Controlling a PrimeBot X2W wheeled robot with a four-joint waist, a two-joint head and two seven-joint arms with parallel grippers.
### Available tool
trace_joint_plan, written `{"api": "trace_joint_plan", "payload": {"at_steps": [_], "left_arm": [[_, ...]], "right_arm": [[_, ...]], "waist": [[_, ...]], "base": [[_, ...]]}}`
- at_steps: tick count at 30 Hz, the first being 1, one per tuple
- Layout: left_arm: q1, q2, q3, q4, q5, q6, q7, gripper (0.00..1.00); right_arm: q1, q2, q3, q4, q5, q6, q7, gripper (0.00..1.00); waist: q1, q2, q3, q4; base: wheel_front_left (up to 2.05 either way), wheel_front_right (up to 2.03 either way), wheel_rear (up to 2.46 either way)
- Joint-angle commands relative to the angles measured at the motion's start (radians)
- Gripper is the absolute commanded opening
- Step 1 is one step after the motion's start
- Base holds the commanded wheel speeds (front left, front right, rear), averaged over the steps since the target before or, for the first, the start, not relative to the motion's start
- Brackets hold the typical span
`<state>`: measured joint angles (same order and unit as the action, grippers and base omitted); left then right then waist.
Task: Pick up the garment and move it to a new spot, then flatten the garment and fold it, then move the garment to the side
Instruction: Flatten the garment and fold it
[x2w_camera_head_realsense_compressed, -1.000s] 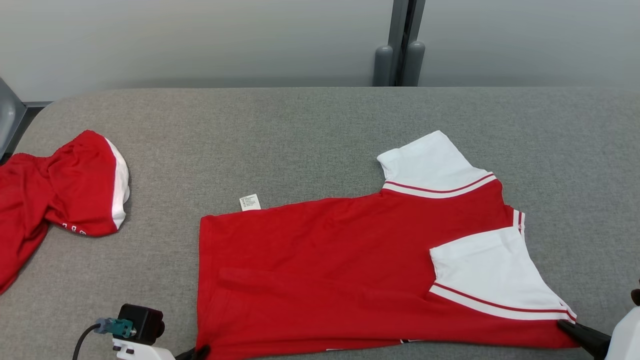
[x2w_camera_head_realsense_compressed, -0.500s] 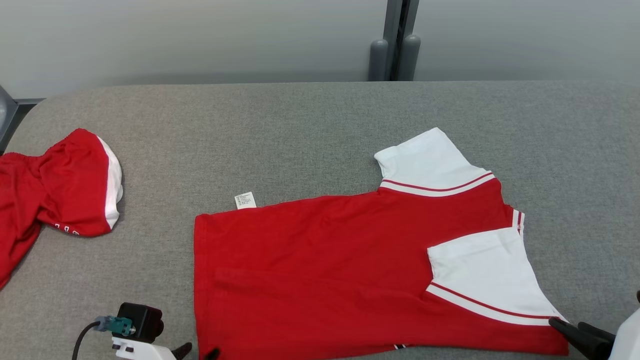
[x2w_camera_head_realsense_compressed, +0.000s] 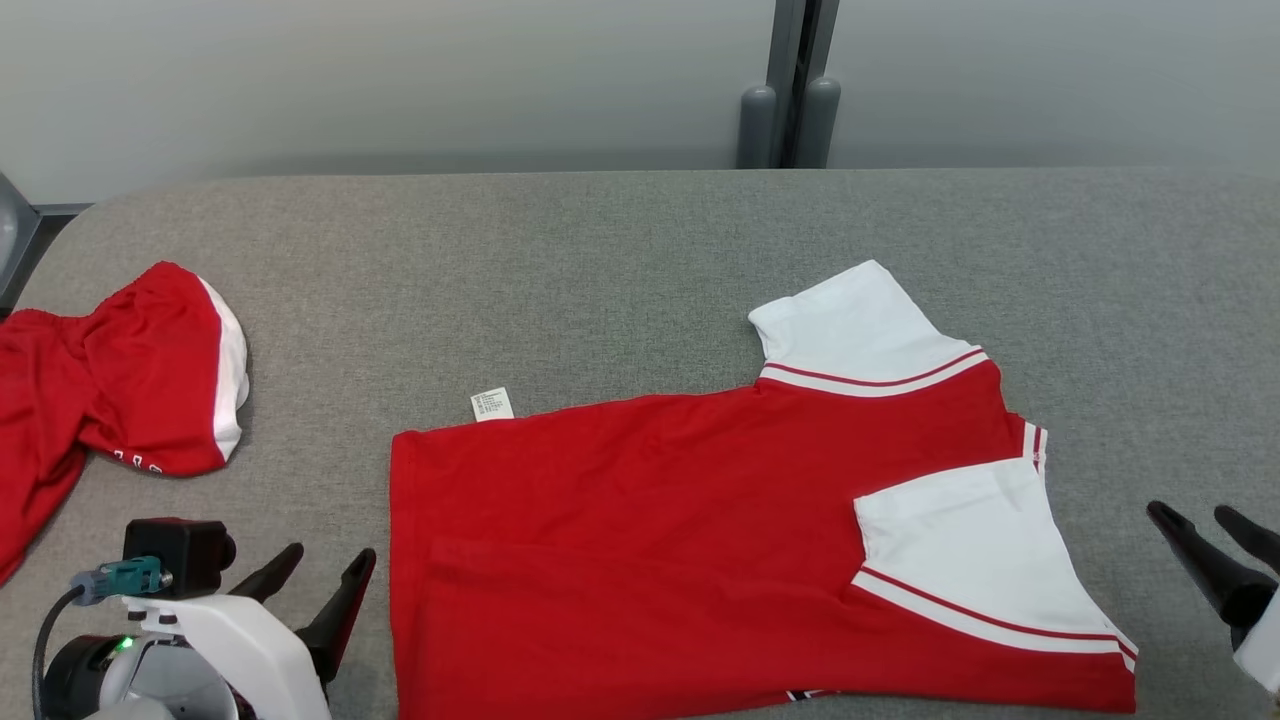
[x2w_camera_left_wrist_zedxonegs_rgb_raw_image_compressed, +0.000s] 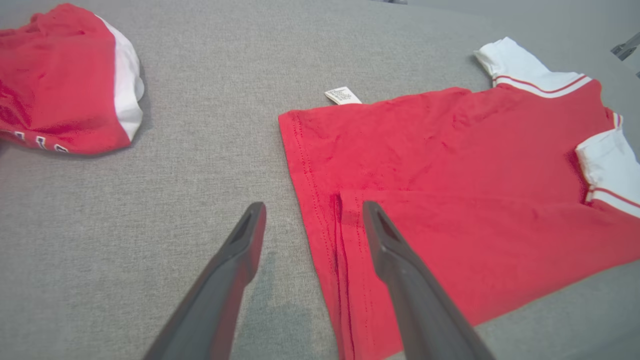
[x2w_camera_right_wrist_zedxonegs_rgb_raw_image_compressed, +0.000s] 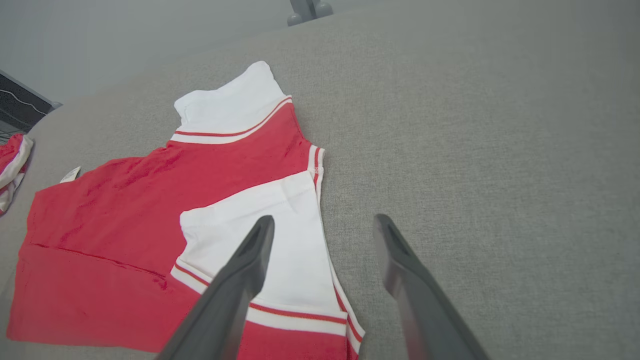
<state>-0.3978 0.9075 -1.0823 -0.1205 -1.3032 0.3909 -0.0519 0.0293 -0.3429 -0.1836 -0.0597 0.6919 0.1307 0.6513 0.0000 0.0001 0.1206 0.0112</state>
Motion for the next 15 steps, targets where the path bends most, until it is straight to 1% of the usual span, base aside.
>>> {"api": "trace_joint_plan", "payload": {"at_steps": [1, 4, 6, 10, 15], "left_arm": [[-0.012, -0.007, 0.009, 0.005, 0.001, 0.005, -0.013, 1.0], [-0.019, -0.044, 0.033, 0.027, -0.003, 0.006, -0.06, 1.0], [-0.028, -0.065, 0.041, 0.05, 0.006, 0.002, -0.08, 1.0], [-0.047, -0.105, 0.05, 0.1, 0.024, 0.011, -0.113, 1.0], [-0.084, -0.157, 0.06, 0.177, 0.03, -0.005, -0.127, 1.0]], "right_arm": [[-0.016, -0.002, 0.003, -0.007, -0.006, 0.0, -0.016, 1.0], [-0.052, -0.005, 0.034, 0.0, -0.023, 0.0, -0.068, 1.0], [-0.079, -0.009, 0.06, 0.017, -0.025, 0.0, -0.089, 1.0], [-0.15, -0.026, 0.107, 0.062, -0.043, 0.0, -0.14, 1.0], [-0.266, -0.025, 0.161, 0.147, -0.057, 0.0, -0.191, 1.0]], "waist": [[0.0, -0.0001, -0.001, -0.001], [0.0, -0.0001, -0.001, -0.003], [0.0, -0.0001, 0.001, -0.004], [0.0, -0.0001, 0.008, -0.005], [0.0, -0.0001, 0.038, 0.001]], "base": [[0.0, 0.0, 0.0], [0.0, 0.0, 0.0], [0.0, 0.0, 0.0], [0.0, 0.0, 0.0], [0.0, 0.0, 0.0]]}}
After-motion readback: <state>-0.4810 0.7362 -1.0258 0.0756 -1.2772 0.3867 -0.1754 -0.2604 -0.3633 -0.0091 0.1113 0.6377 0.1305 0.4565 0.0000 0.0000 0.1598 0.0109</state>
